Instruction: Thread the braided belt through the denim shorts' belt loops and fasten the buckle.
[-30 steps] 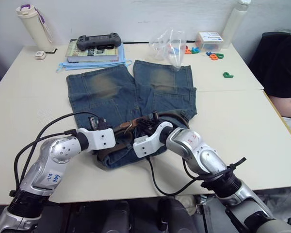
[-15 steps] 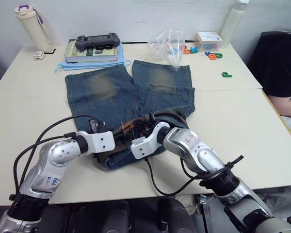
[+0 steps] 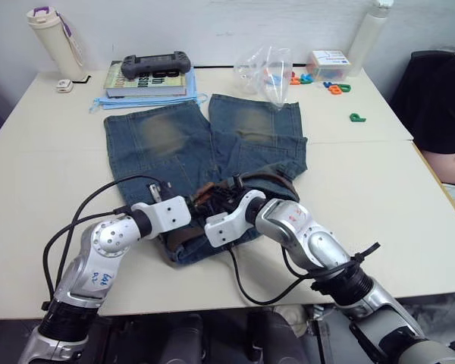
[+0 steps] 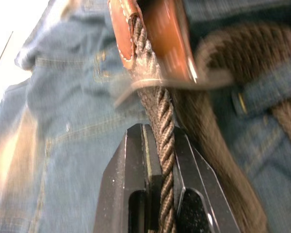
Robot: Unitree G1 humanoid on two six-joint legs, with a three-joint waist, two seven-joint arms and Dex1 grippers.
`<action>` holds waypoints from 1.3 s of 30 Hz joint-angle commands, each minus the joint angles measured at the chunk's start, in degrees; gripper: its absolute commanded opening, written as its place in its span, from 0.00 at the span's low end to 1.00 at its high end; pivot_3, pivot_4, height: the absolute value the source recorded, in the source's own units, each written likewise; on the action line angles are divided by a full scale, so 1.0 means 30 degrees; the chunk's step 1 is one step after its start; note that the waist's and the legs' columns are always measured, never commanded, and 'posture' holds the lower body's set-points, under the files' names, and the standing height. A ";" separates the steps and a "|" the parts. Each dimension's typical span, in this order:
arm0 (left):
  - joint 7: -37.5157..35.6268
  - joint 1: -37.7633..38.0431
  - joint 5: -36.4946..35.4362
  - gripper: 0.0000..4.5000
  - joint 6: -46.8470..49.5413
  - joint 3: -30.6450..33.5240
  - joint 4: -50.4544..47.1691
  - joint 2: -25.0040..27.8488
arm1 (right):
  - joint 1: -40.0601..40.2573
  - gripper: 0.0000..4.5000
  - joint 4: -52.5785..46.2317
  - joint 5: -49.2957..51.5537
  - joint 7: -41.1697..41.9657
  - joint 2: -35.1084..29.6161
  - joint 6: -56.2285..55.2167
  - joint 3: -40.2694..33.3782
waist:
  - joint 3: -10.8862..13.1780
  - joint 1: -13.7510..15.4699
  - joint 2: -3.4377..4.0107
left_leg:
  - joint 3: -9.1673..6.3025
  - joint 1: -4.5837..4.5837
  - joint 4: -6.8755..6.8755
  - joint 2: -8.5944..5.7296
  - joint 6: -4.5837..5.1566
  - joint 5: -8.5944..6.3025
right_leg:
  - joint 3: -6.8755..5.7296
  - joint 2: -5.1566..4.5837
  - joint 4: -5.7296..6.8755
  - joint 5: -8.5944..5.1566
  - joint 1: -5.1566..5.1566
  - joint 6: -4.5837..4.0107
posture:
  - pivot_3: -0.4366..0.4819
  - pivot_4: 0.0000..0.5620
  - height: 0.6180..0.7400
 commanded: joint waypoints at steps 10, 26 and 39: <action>0.0065 -0.0828 -0.0277 0.00 -0.0364 -0.1830 0.0588 -0.1878 | 0.1370 0.11 -0.2234 0.2242 0.1789 0.1060 0.1676 -0.0587 | -0.0002 0.0086 -0.0001 | -0.0005 0.0001 0.0017 -0.0015 0.0011 -0.0006 | -0.0003 -0.0013 -0.0005 -0.0005 0.0016 0.0010 | 0.48 0.27 0.40; -0.0131 -0.1014 -0.0424 0.00 -0.0750 -0.2232 0.1138 -0.2058 | 0.2400 0.89 -0.6744 0.5064 0.4972 -0.0954 0.5423 -0.4248 | -0.0001 0.0196 -0.0001 | -0.0020 -0.0001 0.0015 -0.0027 0.0036 -0.0022 | -0.0016 -0.0030 -0.0039 -0.0011 0.0034 0.0025 | 0.48 0.27 0.40; -0.0130 -0.1032 -0.0463 0.00 -0.0729 -0.2272 0.1123 -0.1970 | 0.1070 0.89 -0.6252 0.7397 0.5028 -0.2643 0.5514 -0.5085 | -0.0001 0.0196 -0.0001 | -0.0033 -0.0001 0.0011 -0.0022 0.0051 -0.0030 | -0.0030 -0.0035 -0.0058 -0.0011 0.0045 0.0026 | 0.48 0.27 0.40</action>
